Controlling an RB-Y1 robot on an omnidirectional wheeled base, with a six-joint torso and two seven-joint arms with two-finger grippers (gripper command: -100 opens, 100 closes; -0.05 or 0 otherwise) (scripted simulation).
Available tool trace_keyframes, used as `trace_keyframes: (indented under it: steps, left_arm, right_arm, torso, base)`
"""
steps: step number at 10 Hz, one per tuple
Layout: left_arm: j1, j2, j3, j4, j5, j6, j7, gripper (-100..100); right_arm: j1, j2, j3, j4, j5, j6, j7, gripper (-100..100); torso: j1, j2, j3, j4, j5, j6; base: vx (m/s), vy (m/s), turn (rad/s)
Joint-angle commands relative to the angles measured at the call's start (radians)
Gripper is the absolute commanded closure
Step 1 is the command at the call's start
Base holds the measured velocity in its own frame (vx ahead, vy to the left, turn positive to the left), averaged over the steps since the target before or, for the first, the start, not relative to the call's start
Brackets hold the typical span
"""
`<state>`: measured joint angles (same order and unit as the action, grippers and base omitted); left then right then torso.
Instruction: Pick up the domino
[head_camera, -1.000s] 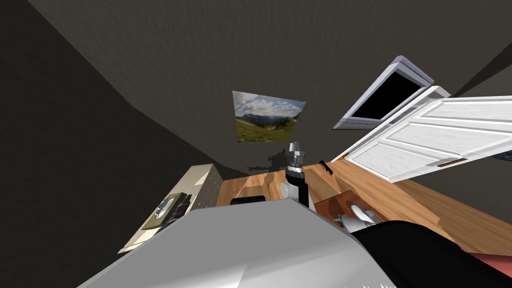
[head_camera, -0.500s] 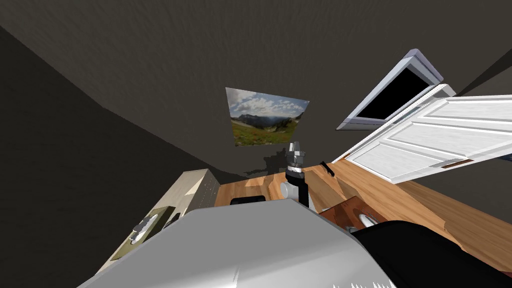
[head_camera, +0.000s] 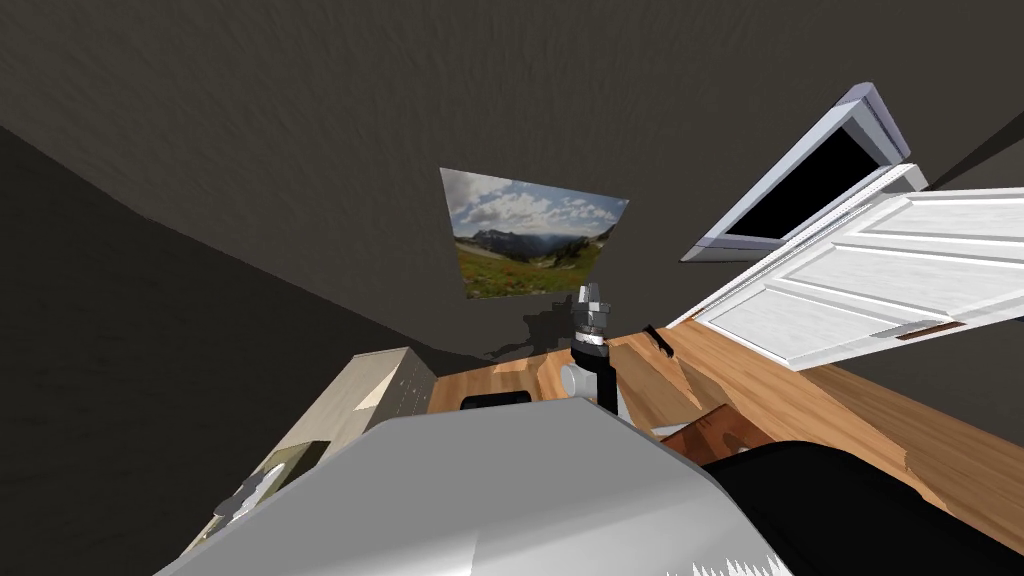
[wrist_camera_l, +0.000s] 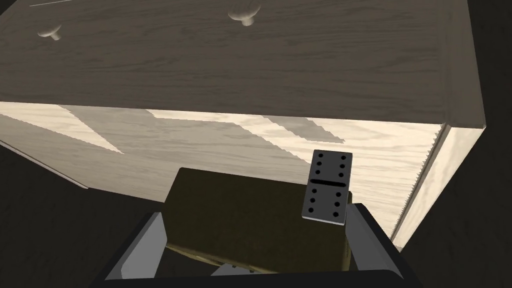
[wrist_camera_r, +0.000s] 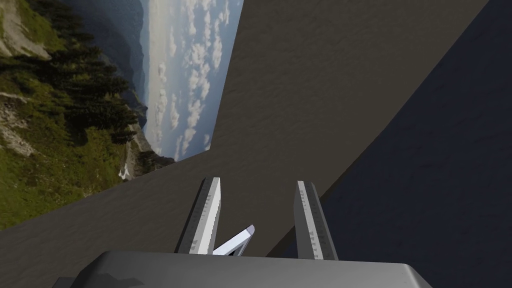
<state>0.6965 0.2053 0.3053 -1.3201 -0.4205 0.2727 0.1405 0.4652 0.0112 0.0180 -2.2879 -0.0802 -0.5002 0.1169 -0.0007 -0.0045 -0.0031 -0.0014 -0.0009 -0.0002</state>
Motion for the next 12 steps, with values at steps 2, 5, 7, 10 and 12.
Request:
trace_keyframes:
  steps: [2,5,7,10,12]
  left_arm:
    - [0.014,0.008,0.022,0.057,-0.003,0.048,0.008,-100]
    - [0.015,0.012,0.037,0.1,-0.007,0.074,0.013,-100]
    - [0.015,0.015,0.048,0.131,-0.009,0.093,0.016,-100]
    - [-0.023,0.015,0.056,0.16,-0.026,0.083,0.015,-100]
    - [-0.061,0.01,0.066,0.192,-0.048,0.082,0.013,-100]
  right_arm:
    - [0.0,0.0,0.0,0.0,0.0,0.0,0.0,0]
    - [0.0,0.0,0.0,0.0,0.0,0.0,0.0,0]
    - [0.0,0.0,0.0,0.0,0.0,0.0,0.0,0]
    - [0.0,0.0,0.0,0.0,0.0,0.0,0.0,0]
    - [0.0,0.0,0.0,0.0,0.0,0.0,0.0,0]
  torso:
    - [0.0,0.0,0.0,0.0,0.0,0.0]
    - [0.0,0.002,0.001,0.0,0.0,0.0]
    - [0.001,0.001,0.001,0.0,0.0,0.0]
    - [0.0,0.006,0.003,0.001,0.0,0.0]
    - [0.002,0.008,0.005,0.002,0.0,0.0]
  base:
    - [0.117,0.003,-0.011]
    - [0.075,0.0,-0.002]
    - [0.083,0.02,-0.003]
    - [0.008,0.01,0.018]
    - [-0.041,0.037,0.035]
